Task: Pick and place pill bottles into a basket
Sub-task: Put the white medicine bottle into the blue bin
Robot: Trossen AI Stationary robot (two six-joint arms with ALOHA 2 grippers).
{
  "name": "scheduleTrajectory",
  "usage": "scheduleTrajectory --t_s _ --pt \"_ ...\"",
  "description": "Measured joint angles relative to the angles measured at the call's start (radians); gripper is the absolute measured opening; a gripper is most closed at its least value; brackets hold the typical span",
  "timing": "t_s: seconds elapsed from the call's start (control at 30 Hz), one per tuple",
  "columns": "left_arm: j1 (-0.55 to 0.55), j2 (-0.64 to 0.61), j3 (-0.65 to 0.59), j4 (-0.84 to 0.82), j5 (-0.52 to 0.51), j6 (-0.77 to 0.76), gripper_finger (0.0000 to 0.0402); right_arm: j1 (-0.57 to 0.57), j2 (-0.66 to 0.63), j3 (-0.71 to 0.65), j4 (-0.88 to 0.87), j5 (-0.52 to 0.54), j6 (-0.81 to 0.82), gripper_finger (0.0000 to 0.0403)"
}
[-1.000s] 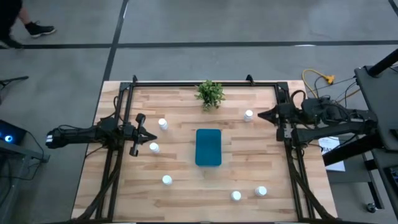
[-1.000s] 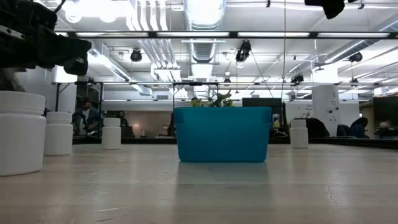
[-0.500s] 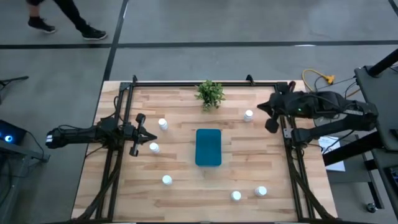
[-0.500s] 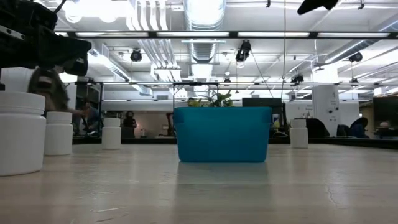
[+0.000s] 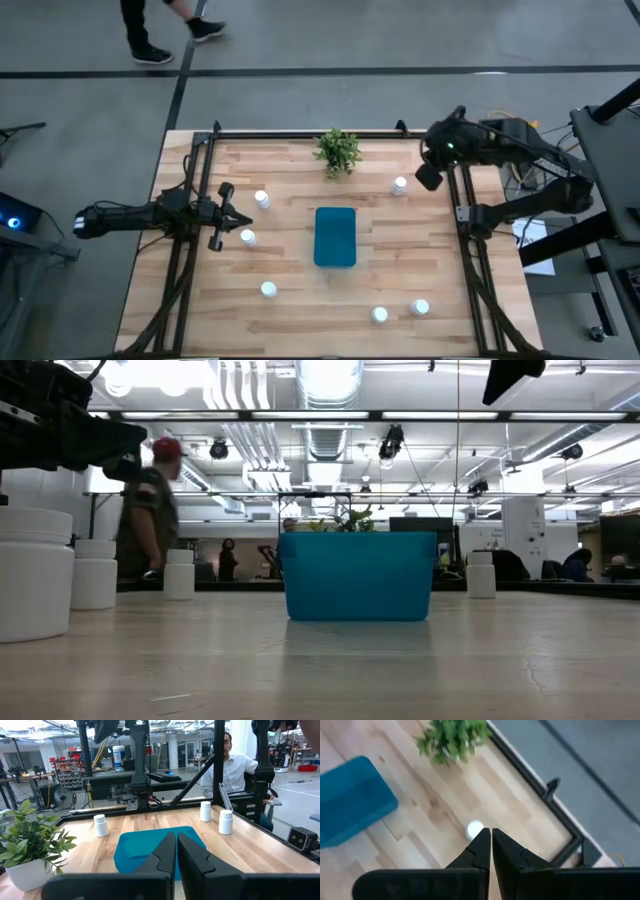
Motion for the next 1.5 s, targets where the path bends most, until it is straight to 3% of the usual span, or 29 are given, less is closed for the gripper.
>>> scheduleTrajectory --t_s 0.3,1.0,1.2,1.5 --pt "0.000 0.000 0.000 0.000 0.000 0.000 0.0000 -0.151 0.127 0.053 -0.039 -0.136 -0.041 0.0009" --pt "0.000 0.000 0.000 0.000 0.000 0.000 0.0000 -0.270 0.334 0.057 -0.062 -0.144 -0.134 0.0010" --pt "0.000 0.000 0.000 0.000 0.000 0.000 0.0000 -0.270 0.340 0.056 -0.061 -0.144 -0.142 0.0036" --pt "0.000 0.000 0.000 0.000 0.000 0.000 0.0000 -0.271 0.343 0.056 -0.086 -0.148 -0.109 0.0110"
